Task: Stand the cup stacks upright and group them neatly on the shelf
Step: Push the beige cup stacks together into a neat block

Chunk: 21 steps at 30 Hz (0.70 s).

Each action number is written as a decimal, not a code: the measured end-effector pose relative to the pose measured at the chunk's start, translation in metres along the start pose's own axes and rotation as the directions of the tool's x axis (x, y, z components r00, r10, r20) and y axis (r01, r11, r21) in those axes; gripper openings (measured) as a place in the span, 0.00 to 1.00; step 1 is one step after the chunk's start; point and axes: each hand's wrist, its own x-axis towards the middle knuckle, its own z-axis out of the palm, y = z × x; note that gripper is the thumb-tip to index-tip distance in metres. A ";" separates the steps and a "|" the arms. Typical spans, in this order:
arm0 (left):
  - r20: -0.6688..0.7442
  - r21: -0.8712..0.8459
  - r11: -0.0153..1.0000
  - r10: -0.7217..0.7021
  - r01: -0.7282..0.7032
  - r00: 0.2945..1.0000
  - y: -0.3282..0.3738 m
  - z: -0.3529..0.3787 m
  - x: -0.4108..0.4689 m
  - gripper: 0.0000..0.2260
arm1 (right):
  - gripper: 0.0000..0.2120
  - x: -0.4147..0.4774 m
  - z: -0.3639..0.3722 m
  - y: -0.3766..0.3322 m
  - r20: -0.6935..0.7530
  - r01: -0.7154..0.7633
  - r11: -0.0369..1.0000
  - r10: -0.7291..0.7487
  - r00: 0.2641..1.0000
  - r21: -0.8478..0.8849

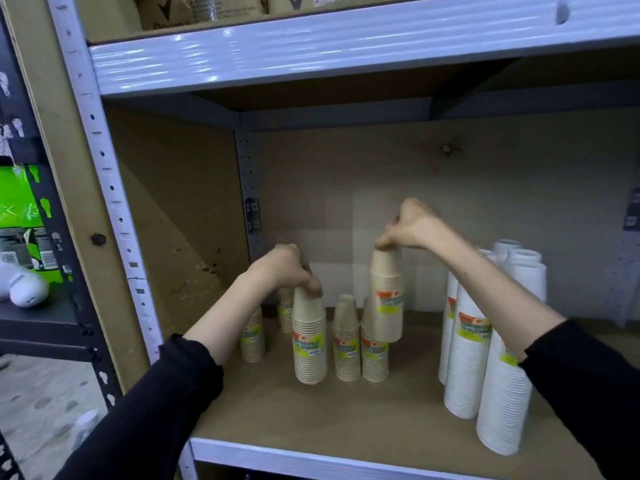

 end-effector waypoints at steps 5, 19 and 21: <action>0.051 -0.035 0.999 0.012 -0.010 0.999 0.010 0.037 0.001 0.17 | 0.20 -0.024 0.045 0.020 0.180 -0.016 1.000 0.012 0.984 0.022; 0.007 -0.115 0.993 -0.030 0.031 1.000 0.005 0.098 0.025 0.25 | 0.06 -0.036 0.101 0.053 0.294 -0.075 0.988 0.032 0.955 0.135; 0.015 -0.129 0.991 -0.032 0.034 0.999 0.002 0.098 0.026 0.28 | 0.15 -0.034 0.101 0.055 0.310 -0.077 0.985 0.026 0.950 0.153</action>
